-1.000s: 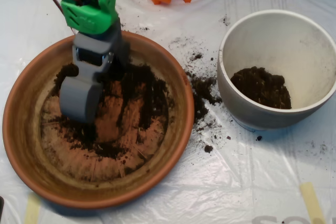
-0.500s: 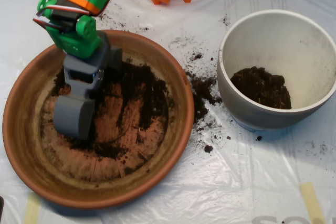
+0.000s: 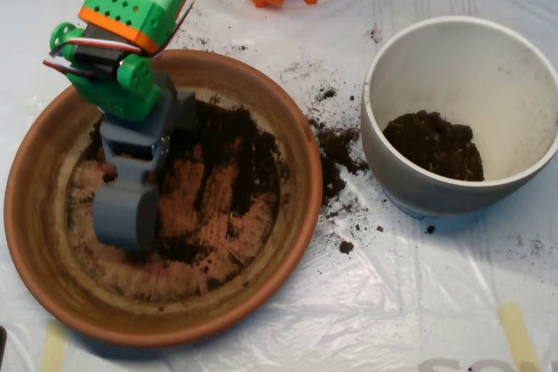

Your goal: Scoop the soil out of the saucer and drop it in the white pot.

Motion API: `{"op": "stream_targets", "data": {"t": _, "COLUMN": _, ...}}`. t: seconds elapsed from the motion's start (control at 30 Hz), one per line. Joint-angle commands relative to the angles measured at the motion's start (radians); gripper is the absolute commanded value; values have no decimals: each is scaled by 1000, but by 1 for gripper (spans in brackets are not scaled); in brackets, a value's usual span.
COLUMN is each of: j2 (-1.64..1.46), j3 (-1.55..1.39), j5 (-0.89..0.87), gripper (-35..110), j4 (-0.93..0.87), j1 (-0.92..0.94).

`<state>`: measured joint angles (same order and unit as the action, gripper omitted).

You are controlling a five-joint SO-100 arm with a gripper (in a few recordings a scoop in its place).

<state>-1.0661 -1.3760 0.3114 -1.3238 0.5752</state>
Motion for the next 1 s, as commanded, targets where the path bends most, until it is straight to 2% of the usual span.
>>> {"op": "stream_targets", "data": {"t": 0.0, "j2": -26, "j3": 51, "j5": 25, "gripper": 54, "j4": -15, "j1": -9}}
{"op": "stream_targets", "data": {"t": 0.3, "j2": -8, "j3": 8, "j5": 67, "gripper": 44, "j4": -25, "j1": 60}}
{"op": "stream_targets", "data": {"t": 0.47, "j2": -28, "j3": -37, "j5": 100, "gripper": 33, "j4": -11, "j1": 103}}
{"op": "stream_targets", "data": {"t": 0.97, "j2": -422, "j3": -525, "j5": 147, "gripper": 23, "j4": 249, "j1": 137}}
